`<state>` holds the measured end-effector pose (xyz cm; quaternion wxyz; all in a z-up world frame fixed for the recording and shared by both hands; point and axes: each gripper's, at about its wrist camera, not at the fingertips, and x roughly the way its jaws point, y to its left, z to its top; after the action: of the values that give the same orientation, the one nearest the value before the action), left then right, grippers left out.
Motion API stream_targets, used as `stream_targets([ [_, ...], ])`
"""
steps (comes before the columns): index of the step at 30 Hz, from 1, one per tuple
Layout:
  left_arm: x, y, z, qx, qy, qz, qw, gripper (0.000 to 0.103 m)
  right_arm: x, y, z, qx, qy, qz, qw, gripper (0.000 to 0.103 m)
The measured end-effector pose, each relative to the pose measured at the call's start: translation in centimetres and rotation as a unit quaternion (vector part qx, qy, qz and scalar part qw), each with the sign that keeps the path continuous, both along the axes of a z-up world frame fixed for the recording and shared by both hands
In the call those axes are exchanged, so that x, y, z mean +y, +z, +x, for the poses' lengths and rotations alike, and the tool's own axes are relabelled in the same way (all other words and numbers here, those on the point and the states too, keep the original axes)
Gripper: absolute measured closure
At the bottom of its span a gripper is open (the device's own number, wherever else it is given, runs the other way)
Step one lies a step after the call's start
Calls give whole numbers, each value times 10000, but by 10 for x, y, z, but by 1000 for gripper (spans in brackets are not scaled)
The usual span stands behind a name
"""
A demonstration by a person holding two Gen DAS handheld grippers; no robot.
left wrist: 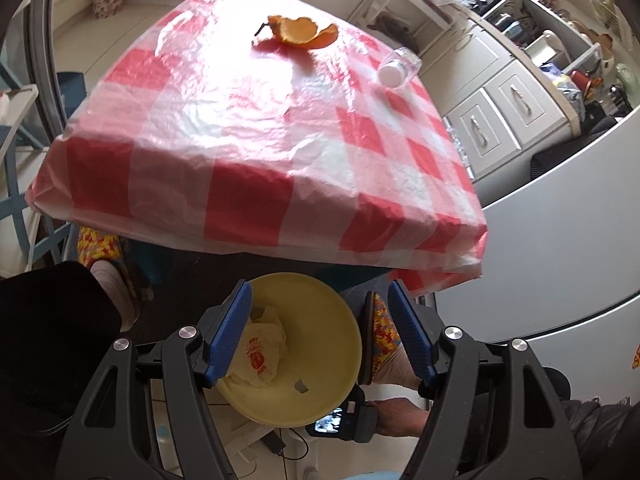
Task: Collect trash
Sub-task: 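Lower the carton with the right tool and open it over the bin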
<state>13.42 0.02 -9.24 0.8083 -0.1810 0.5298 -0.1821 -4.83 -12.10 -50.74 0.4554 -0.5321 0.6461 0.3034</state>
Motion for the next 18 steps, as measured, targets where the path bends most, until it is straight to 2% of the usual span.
stream_targets([
  [3,-4,-6,4,98,-15,62,9999,36,3,-17,-4,18,32,46,10000,30],
  [4,-6,-9,5,133,-44,89,9999,36,4,-20,-5,31,36,67,10000,33],
  [6,-12,-13,7,193,-101,132,9997,36,3,-21,-4,146,108,194,9996,34],
  [7,-13,-14,8,214,-119,131,9996,36,1,-20,-2,309,-4,280,9991,46],
  [8,-15,-15,9,224,-139,133,9996,36,-1,-18,-1,380,-68,311,9988,53],
  [9,-16,-15,9,226,-157,137,9995,36,0,-16,-2,371,-22,303,9989,67],
  [12,-22,-13,10,192,-220,108,9995,36,4,-8,-4,568,-31,432,9974,68],
  [14,-25,-11,7,145,-273,139,9994,36,3,1,-8,638,153,474,9967,69],
  [18,-26,-4,2,14,-332,151,9993,36,-1,51,-13,976,775,758,9893,69],
])
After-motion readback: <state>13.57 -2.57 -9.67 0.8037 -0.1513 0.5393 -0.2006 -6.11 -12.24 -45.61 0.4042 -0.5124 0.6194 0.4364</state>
